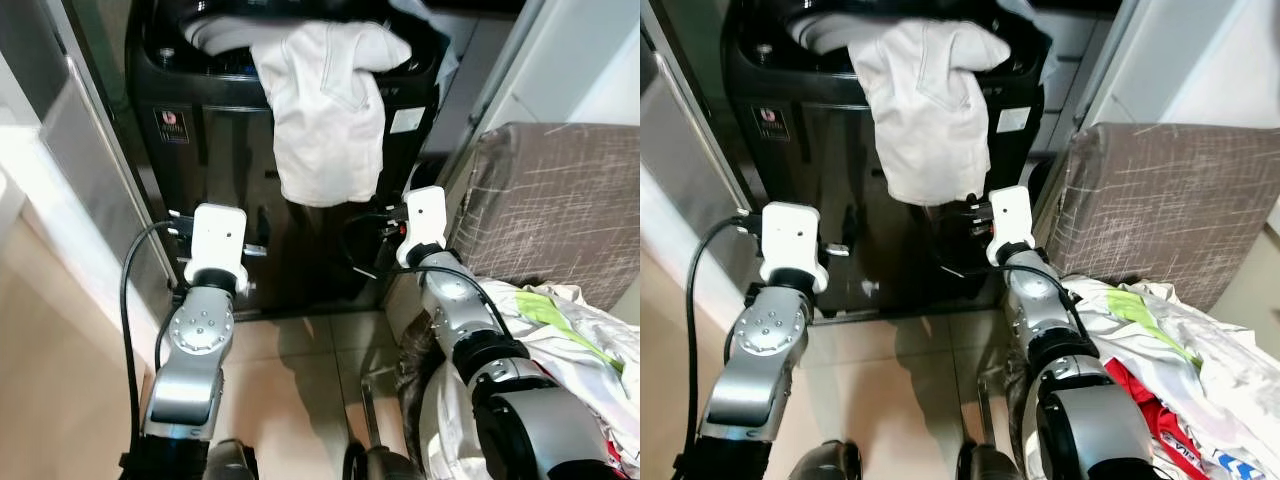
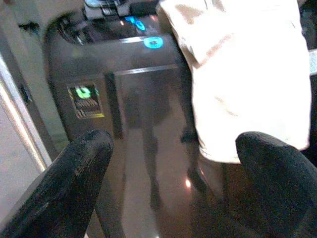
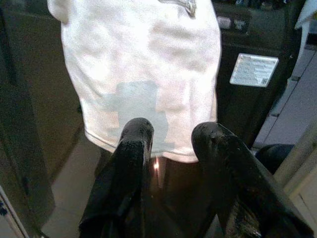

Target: Clothes washing

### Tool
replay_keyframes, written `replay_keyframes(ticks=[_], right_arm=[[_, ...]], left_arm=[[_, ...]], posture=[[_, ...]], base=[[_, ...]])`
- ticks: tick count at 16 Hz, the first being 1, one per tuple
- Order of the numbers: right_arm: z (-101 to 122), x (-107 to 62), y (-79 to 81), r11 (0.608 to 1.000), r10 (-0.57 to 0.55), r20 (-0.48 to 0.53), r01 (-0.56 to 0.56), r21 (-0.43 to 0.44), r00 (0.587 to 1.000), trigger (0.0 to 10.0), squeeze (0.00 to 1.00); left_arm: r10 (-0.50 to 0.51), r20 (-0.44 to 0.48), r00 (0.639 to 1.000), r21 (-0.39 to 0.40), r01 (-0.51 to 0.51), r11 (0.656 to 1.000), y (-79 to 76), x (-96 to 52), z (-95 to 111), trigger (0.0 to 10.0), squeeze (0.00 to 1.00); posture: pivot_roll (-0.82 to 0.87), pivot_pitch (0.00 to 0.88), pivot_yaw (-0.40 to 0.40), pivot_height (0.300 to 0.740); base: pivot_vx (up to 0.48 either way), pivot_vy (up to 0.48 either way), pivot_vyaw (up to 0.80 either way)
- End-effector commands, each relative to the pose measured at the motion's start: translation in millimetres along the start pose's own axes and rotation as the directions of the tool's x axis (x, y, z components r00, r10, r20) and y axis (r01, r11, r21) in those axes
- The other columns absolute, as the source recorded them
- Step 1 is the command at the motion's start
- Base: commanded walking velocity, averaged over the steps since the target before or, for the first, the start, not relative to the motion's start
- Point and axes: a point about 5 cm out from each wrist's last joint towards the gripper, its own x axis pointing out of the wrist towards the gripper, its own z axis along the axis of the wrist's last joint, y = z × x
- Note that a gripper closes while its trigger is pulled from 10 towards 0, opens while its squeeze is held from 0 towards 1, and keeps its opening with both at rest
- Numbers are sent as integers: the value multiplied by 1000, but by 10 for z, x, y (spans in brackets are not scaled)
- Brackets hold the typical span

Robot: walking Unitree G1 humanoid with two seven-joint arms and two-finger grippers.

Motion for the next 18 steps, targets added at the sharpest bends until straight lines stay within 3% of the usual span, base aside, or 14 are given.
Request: replay_keyframes(ticks=[1, 3, 5, 7, 11, 18], right_arm=[[35, 15, 43, 1000, 23, 14, -23, 2, 1000, 10000, 0], [12, 37, 91, 996, 66, -20, -64, 61, 998, 10000, 0], [32, 53, 72, 997, 64, -18, -64, 32, 998, 10000, 0], [59, 78, 36, 999, 52, -28, -52, -7, 998, 10000, 0], [101, 70, 86, 994, 96, 23, -97, 44, 995, 10000, 0], [95, 73, 152, 982, 171, 23, -172, 76, 985, 10000, 0]], left_arm=[[10, -4, 1000, 11, -10, 1000, -9, 24, -22, 10000, 0], [13, 0, 1000, 22, -13, 1000, -18, 52, -39, 10000, 0], [28, -6, 1000, 60, -28, 998, -18, 74, -57, 10000, 0], [10, 5, 1000, 91, -11, 996, -59, 100, -50, 10000, 0], [-3, 25, 1000, 101, 0, 995, -85, 144, -34, 10000, 0], [-2, 28, 1000, 116, -1, 993, -112, 155, -47, 10000, 0]], posture=[[57, 20, -73, 740], [62, 22, -71, 740], [66, 21, -68, 740], [66, 15, -62, 740], [55, 11, -55, 740], [53, 8, -47, 740]], base=[[0, 0, 0], [0, 0, -653], [0, 0, -766], [0, 0, 0], [0, 0, 0], [0, 0, 0]])
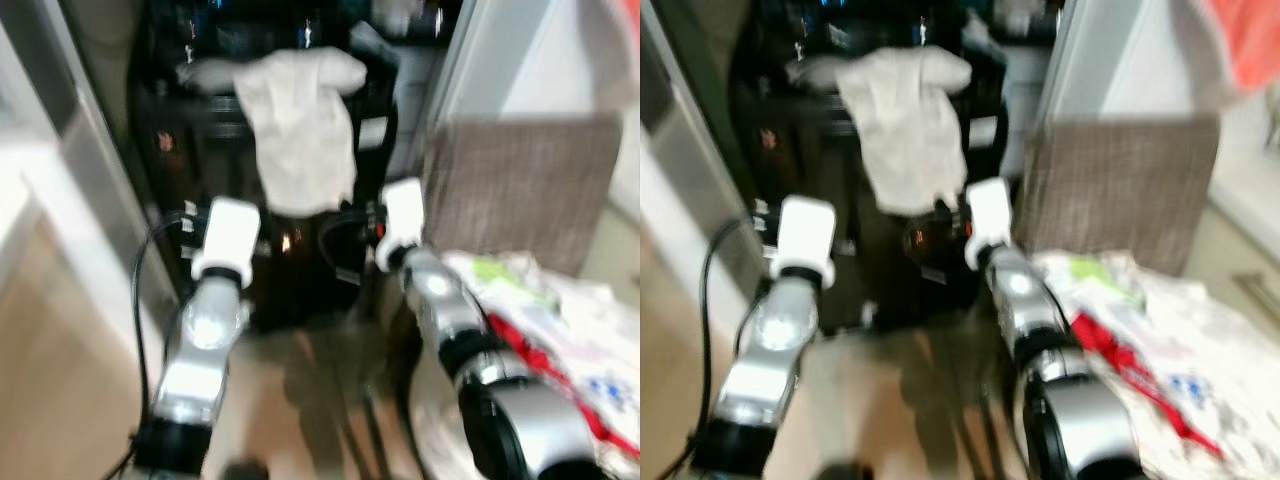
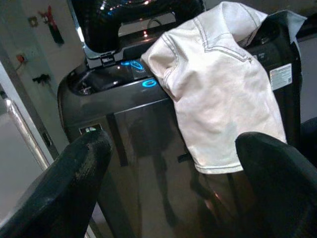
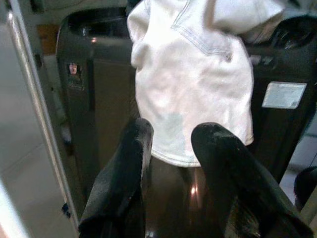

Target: Clothes washing

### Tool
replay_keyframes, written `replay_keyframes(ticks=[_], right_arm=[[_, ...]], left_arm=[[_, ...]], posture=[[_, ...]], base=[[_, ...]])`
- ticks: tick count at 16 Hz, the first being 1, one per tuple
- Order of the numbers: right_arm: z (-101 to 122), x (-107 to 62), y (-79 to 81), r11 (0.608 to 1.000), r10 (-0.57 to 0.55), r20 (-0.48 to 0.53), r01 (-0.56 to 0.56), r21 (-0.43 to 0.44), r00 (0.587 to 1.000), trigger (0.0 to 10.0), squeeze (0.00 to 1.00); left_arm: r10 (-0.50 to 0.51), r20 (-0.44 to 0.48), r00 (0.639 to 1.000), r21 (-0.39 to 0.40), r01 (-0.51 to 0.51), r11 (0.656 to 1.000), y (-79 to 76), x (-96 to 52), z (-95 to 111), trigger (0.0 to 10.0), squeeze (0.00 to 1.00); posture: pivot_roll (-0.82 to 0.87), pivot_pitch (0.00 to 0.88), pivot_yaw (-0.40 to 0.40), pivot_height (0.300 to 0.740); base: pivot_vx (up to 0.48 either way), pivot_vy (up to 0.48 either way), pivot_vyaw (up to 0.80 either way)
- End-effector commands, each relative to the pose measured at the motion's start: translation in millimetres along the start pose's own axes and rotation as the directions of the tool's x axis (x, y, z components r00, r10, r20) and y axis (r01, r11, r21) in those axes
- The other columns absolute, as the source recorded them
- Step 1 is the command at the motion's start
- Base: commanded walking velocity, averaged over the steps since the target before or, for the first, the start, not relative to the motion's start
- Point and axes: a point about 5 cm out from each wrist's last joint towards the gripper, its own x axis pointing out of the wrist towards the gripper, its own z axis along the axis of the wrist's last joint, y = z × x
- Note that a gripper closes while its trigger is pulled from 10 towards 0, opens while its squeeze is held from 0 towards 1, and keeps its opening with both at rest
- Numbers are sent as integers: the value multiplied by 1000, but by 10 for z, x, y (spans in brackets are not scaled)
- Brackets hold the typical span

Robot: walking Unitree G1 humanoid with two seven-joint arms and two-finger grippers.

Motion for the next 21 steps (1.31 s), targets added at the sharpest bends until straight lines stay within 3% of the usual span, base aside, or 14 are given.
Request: replay_keyframes(ticks=[1, 8, 9, 12, 15, 21], right_arm=[[18, -1, -34, 1000, -7, 1, 7, -1, 1000, 10000, 0], [-42, -25, -34, 999, -29, -27, 28, -27, 999, 10000, 0], [-42, -27, -35, 999, -35, -25, 34, -34, 999, 10000, 0], [1, -13, 4, 1000, 8, 9, -8, -4, 1000, 10000, 0], [10, 2, 30, 999, 29, 6, -29, -14, 1000, 10000, 0], [11, 11, 17, 1000, 15, -2, -15, -27, 1000, 10000, 0]], left_arm=[[-3, -2, 1000, 9, 3, 1000, -12, 22, 2, 10000, 0], [-12, -4, 1000, 13, 13, 1000, -49, 63, -4, 10000, 0], [-34, 13, 999, -46, 35, 998, -50, 53, 14, 10000, 0], [35, 13, 999, -125, -34, 992, 57, 65, 39, 10000, 0], [51, 12, 999, -113, -50, 992, 32, 50, 49, 10000, 0], [46, -9, 999, -56, -46, 997, -17, 74, 31, 10000, 0]], posture=[[53, 4, -45, 740], [47, 0, -43, 740], [44, 0, -41, 740], [42, 0, -41, 740], [46, 0, -45, 740], [46, 4, -46, 740]], base=[[0, 0, 0], [0, 0, 0], [0, 0, 0], [381, 0, 148], [412, 0, 0], [0, 0, 0]])
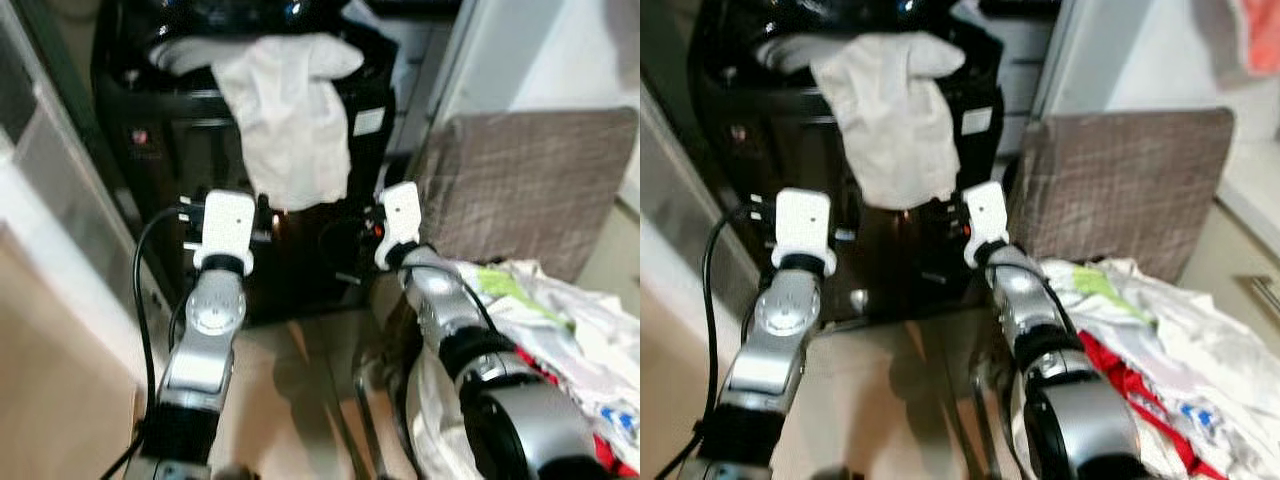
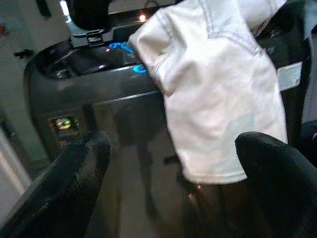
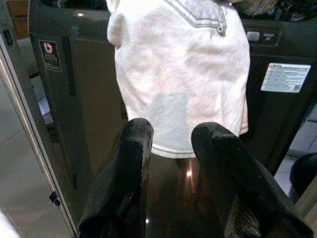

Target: Clothes washing

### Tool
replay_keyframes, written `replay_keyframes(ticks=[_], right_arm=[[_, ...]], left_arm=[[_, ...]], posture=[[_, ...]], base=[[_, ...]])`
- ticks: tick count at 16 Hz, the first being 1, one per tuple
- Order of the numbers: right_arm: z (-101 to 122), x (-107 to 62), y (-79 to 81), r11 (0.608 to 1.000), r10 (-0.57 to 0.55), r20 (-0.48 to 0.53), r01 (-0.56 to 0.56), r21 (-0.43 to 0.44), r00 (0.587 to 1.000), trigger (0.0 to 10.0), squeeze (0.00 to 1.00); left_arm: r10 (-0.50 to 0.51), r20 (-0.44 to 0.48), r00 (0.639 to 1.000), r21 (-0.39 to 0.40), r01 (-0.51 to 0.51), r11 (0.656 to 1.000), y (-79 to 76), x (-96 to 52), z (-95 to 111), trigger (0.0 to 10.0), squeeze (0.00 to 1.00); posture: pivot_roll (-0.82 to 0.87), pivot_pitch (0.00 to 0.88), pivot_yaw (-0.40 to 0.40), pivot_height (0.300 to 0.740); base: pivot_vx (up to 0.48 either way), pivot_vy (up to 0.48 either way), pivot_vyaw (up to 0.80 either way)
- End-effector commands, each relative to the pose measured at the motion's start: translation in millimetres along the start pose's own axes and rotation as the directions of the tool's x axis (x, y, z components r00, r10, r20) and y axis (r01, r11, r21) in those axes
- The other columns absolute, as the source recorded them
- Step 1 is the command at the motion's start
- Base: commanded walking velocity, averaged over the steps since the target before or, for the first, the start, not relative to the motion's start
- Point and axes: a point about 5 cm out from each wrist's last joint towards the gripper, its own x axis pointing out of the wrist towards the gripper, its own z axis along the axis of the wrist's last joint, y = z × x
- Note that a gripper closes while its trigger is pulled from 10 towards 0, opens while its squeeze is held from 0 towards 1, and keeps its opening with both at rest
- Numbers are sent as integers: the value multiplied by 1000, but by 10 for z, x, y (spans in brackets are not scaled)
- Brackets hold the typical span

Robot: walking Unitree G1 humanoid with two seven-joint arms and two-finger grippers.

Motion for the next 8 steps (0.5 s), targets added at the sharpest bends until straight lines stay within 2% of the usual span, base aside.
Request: replay_keyframes(ticks=[1, 8], right_arm=[[-4, -2, -20, 1000, -17, -9, 17, -16, 1000, 10000, 0], [-18, -17, -31, 1000, -17, -10, 17, -5, 1000, 10000, 0]], left_arm=[[-1, 4, 1000, 11, 1, 1000, -31, 2, 6, 10000, 0], [4, -4, 1000, 0, -4, 1000, -28, 13, -4, 10000, 0]], posture=[[46, 4, -46, 740], [39, 6, -44, 740]], base=[[0, 0, 0], [0, 0, 0]])
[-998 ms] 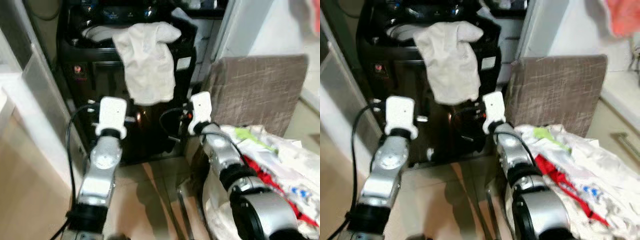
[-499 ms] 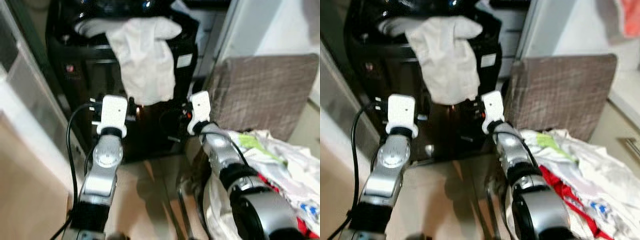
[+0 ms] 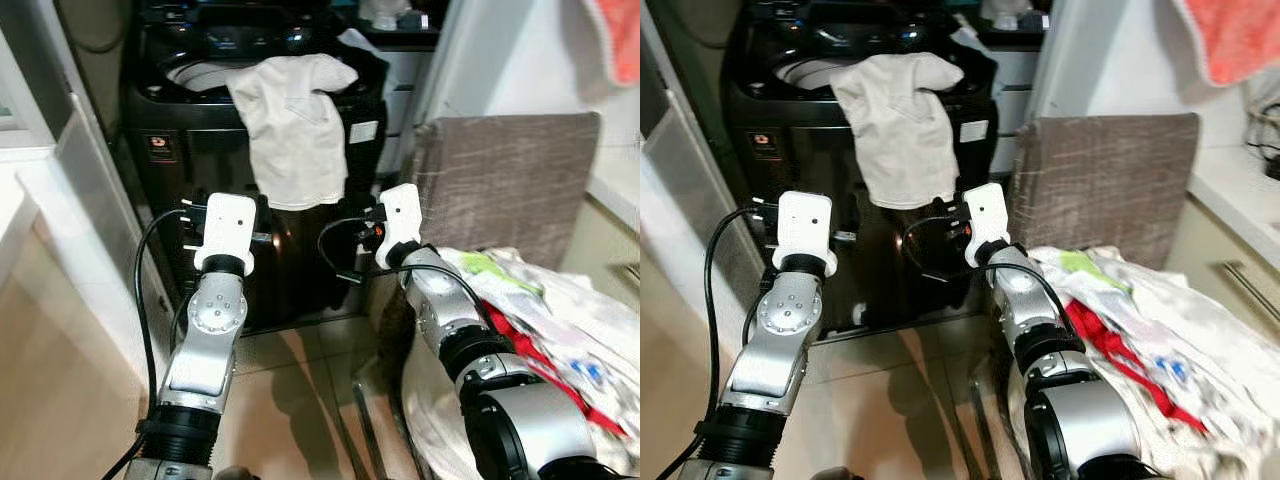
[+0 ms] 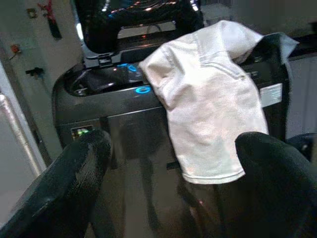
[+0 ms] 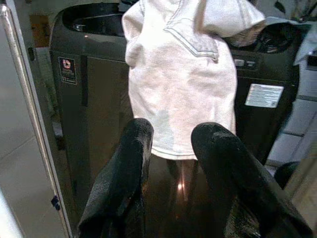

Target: Clothes washing

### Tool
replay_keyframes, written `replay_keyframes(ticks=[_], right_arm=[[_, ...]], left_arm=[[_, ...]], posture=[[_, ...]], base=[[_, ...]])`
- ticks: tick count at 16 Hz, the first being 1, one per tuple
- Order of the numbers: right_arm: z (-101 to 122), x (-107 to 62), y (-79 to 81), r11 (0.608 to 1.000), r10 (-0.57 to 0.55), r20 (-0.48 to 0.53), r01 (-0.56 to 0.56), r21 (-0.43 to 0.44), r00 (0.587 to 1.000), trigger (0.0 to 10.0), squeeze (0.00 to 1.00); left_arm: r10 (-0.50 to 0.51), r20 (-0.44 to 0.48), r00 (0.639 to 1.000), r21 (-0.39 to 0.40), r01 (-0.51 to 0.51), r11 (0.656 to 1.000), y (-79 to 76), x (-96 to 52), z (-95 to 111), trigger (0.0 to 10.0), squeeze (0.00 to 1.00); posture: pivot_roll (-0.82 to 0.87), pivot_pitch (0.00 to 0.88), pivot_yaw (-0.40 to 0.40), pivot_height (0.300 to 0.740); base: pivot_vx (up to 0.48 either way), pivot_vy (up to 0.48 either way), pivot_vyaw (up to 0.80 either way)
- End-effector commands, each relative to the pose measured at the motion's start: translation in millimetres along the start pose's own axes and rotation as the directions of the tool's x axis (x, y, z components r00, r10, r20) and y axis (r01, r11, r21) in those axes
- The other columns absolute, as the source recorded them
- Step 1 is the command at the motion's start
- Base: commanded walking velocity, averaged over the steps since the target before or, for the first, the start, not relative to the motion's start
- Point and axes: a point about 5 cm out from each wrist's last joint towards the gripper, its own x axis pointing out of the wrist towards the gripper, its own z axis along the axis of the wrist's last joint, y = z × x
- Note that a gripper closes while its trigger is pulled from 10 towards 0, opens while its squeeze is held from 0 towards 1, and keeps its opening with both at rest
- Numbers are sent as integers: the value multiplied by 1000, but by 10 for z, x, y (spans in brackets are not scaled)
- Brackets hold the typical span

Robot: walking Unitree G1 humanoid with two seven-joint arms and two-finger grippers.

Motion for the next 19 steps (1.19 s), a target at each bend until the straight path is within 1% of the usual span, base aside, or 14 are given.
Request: replay_keyframes(ticks=[1, 4, 6, 8, 9, 12, 15, 16, 17, 18, 19], right_arm=[[-9, -14, -32, 1000, -12, -4, 12, 6, 1000, 10000, 0], [-16, -18, -30, 1000, -10, -4, 10, 13, 1000, 10000, 0], [-18, -21, -30, 1000, -10, -2, 10, 20, 1000, 10000, 0], [-15, -31, -31, 999, 5, 11, -6, 40, 1000, 10000, 0], [-18, -32, -34, 999, 5, 7, -5, 38, 1000, 10000, 0], [-20, -30, -46, 999, 8, -4, -8, 32, 1000, 10000, 0], [-18, -31, -50, 999, 9, -2, -9, 34, 1000, 10000, 0], [-13, -31, -63, 1000, -5, -1, 5, 27, 1000, 10000, 0], [-13, -30, -82, 1000, -27, -7, 27, 16, 1000, 10000, 0], [-12, -33, -109, 998, -52, -8, 52, 26, 999, 10000, 0], [-26, -50, -149, 997, -76, -20, 76, 10, 997, 10000, 0]], left_arm=[[-7, -3, 1000, -8, 7, 1000, -37, 18, 5, 10000, 0], [-6, -19, 1000, -32, 5, 999, -40, 21, -17, 10000, 0], [-8, -19, 1000, -15, 8, 1000, -54, 26, -18, 10000, 0], [-7, -15, 1000, -1, 7, 1000, -58, 32, -16, 10000, 0], [-7, -15, 1000, -1, 7, 1000, -60, 34, -17, 10000, 0], [-18, 0, 1000, 30, 18, 999, -89, 41, -2, 10000, 0], [-31, -9, 999, 30, 32, 999, -110, 40, -9, 10000, 0], [-34, -9, 999, 37, 34, 999, -114, 44, -7, 10000, 0], [-31, -5, 1000, 37, 31, 999, -114, 45, -2, 10000, 0], [-28, 2, 1000, 32, 28, 999, -115, 47, 6, 10000, 0], [-28, -16, 999, 37, 28, 999, -111, 53, -18, 10000, 0]], posture=[[37, 6, -45, 740], [35, 1, -44, 740], [33, 0, -44, 740], [30, 0, -44, 740], [30, 0, -44, 740], [29, 0, -43, 740], [29, 0, -42, 740], [28, 0, -41, 740], [28, 0, -41, 740], [28, 0, -41, 740], [27, 0, -42, 740]], base=[[0, 0, 0], [0, 404, 0], [0, 480, 0], [0, 0, 234], [0, 0, 581], [0, 0, 548], [0, -421, 529], [0, -480, 519], [0, 0, 0], [0, 0, 0], [0, 0, 0]])
